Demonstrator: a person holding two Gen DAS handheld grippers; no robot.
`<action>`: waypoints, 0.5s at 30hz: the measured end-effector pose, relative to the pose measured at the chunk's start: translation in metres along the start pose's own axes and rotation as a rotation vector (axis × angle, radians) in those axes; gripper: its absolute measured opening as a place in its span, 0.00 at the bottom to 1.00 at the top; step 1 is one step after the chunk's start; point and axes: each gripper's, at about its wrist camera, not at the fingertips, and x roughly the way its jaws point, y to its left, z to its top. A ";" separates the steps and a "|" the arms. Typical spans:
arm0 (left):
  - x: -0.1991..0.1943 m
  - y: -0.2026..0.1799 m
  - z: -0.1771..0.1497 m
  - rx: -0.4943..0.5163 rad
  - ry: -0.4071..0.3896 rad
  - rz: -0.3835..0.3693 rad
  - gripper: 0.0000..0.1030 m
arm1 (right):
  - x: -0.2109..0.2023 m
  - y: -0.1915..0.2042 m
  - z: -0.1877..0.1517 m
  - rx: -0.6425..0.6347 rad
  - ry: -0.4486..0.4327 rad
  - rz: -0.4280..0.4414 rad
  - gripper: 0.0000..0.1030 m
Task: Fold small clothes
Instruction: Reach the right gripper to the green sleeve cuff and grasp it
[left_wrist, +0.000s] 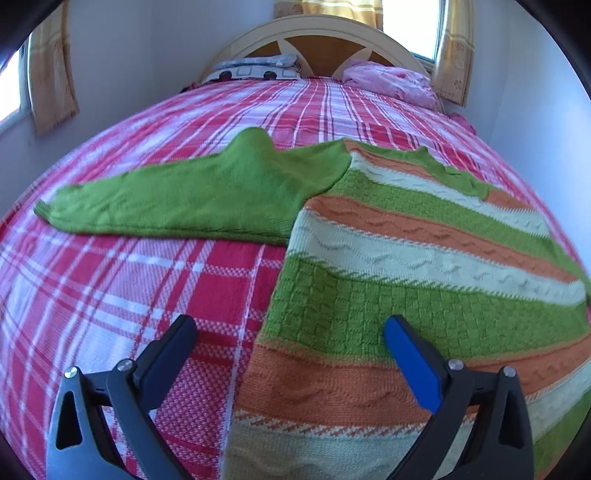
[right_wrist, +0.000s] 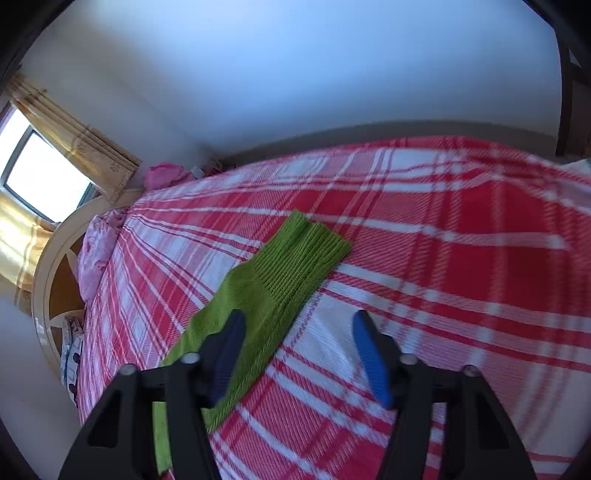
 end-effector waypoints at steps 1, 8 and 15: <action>0.000 0.000 0.000 -0.001 -0.004 -0.003 1.00 | 0.003 0.001 0.004 -0.012 -0.016 -0.008 0.54; 0.002 0.000 0.000 -0.002 -0.011 -0.010 1.00 | 0.031 0.018 0.018 -0.105 -0.018 -0.076 0.33; 0.001 0.001 0.000 -0.006 -0.012 -0.015 1.00 | 0.008 0.014 0.022 -0.131 -0.027 0.013 0.07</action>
